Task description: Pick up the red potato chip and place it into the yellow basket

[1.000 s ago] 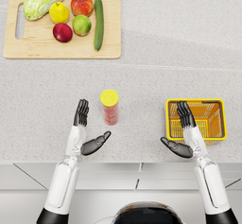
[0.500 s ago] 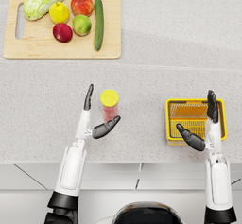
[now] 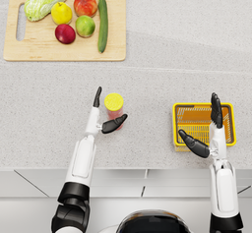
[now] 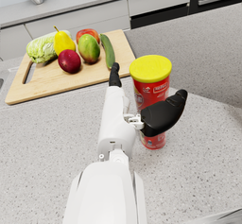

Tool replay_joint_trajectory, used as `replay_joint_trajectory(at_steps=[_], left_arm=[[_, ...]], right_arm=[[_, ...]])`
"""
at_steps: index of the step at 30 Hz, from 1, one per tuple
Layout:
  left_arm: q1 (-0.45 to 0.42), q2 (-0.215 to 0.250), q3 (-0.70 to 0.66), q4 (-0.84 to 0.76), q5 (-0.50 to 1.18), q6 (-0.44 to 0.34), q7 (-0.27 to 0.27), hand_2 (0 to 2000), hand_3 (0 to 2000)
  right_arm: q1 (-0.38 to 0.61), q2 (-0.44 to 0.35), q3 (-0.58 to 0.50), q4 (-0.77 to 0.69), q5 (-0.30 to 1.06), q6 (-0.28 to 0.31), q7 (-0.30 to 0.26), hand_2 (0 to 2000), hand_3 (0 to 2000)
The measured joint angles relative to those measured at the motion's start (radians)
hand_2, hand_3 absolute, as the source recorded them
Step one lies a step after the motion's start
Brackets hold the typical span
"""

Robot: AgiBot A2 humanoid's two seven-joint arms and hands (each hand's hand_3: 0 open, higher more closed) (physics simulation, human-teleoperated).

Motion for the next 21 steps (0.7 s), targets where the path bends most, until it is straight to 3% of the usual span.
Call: replay_joint_trajectory(at_steps=[5, 6, 7, 11, 14, 17, 21], left_arm=[[0.083, 0.042, 0.013, 0.194, 0.0, 0.0, 0.0, 0, 0], [0.103, 0.051, 0.015, 0.239, 0.0, 0.0, 0.0, 1361, 327], [0.121, 0.061, 0.016, 0.28, -0.001, -0.015, -0.001, 2000, 653], [0.165, 0.082, 0.015, 0.377, 0.0, -0.019, -0.005, 2000, 1960], [0.13, 0.071, 0.04, 0.306, 0.001, -0.001, -0.006, 2000, 2000], [0.032, 0.042, 0.045, 0.004, 0.001, -0.019, -0.003, 2000, 2000], [-0.007, 0.036, 0.015, -0.389, 0.001, -0.026, 0.0, 2000, 2000]], right_arm=[[0.003, -0.011, 0.017, -0.012, 0.0, 0.0, 0.0, 0, 0], [0.003, -0.013, 0.019, -0.013, 0.0, 0.0, 0.0, 0, 0], [0.003, -0.015, 0.02, -0.014, 0.0, 0.0, 0.0, 0, 0], [0.002, -0.022, 0.028, -0.019, 0.0, 0.0, 0.0, 0, 0], [0.004, -0.029, 0.034, -0.028, 0.0, 0.0, 0.0, 0, 0], [0.01, -0.037, 0.056, -0.05, 0.0, 0.0, 0.0, 0, 0], [0.025, -0.053, 0.137, -0.104, 0.0, 0.0, 0.0, 0, 0]])
